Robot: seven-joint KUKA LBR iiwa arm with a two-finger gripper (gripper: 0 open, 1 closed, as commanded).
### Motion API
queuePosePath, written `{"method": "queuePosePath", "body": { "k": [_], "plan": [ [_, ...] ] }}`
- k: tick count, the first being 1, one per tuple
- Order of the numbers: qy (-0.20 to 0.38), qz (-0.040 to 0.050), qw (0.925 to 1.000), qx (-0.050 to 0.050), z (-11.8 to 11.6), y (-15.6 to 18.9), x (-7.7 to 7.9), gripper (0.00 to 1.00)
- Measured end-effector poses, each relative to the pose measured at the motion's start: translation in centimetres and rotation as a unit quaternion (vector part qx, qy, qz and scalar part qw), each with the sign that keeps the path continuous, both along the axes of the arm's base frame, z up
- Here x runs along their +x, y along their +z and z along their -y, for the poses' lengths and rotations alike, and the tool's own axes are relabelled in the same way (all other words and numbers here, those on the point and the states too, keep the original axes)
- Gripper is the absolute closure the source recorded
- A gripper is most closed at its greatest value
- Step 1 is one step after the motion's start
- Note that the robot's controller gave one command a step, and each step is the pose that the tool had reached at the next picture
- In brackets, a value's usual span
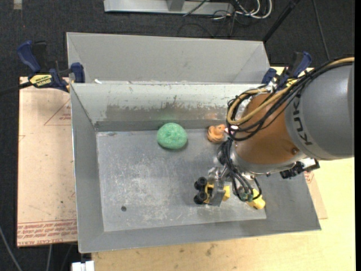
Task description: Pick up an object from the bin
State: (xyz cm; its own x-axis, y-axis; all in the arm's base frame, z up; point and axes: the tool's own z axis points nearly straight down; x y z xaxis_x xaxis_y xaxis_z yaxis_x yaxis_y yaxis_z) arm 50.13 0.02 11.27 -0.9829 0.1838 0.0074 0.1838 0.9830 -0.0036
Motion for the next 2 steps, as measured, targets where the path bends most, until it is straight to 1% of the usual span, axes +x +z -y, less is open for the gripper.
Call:
{"method": "queuePosePath", "body": {
  "k": [1,2],
  "plan": [
    [0.004,0.0102,0.9999,0.001,-0.4,1.9,1.2,1.0],
    [0.004,-0.0003,1.0,0.002,1.7,3.8,1.3,1.0]
  ]
}}
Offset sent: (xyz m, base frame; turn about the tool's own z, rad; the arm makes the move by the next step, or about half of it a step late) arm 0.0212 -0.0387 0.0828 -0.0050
